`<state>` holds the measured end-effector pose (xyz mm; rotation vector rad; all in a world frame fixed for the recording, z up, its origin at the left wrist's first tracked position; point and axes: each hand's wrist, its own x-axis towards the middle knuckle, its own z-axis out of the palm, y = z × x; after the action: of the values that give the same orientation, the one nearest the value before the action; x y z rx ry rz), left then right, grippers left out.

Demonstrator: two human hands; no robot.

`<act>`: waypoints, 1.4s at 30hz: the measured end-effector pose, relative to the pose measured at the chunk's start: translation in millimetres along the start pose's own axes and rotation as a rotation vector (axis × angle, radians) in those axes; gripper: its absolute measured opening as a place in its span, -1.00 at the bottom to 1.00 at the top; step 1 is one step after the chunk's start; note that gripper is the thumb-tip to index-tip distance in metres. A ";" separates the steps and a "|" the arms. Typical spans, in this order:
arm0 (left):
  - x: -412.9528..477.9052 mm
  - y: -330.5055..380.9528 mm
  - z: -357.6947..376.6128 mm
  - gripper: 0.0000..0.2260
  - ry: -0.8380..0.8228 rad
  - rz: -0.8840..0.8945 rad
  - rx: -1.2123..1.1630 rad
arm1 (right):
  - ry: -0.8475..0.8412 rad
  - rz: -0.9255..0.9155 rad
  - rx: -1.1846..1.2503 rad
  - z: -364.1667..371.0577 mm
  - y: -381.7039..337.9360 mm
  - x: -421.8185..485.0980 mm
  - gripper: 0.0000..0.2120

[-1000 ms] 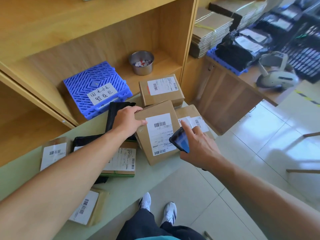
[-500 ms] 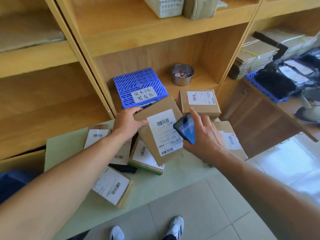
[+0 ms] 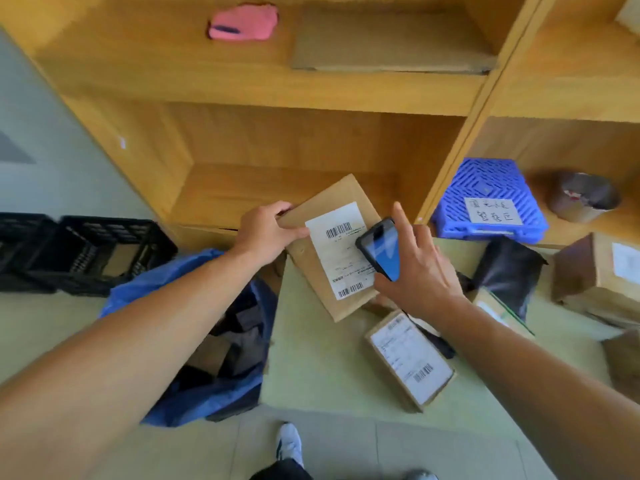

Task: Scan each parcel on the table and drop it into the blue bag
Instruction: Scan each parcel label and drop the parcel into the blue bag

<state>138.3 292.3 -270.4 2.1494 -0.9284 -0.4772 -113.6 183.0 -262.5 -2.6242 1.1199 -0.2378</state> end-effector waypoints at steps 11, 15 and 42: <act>-46.8 -177.5 -165.2 -0.57 0.225 -0.347 -0.058 | -0.154 -0.321 -0.008 77.7 -197.6 62.0 0.13; -70.0 -220.2 -172.4 -0.70 0.317 -0.479 -0.138 | -0.215 -0.384 -0.030 94.1 -228.1 65.6 0.13; -45.3 -175.6 -125.3 -0.42 0.157 -0.194 0.168 | -0.191 -0.313 -0.035 92.7 -194.8 61.2 0.09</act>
<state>262.4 468.4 -317.0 2.4048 -0.6979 -0.3271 84.8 284.9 -286.3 -2.7746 0.6561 -0.0281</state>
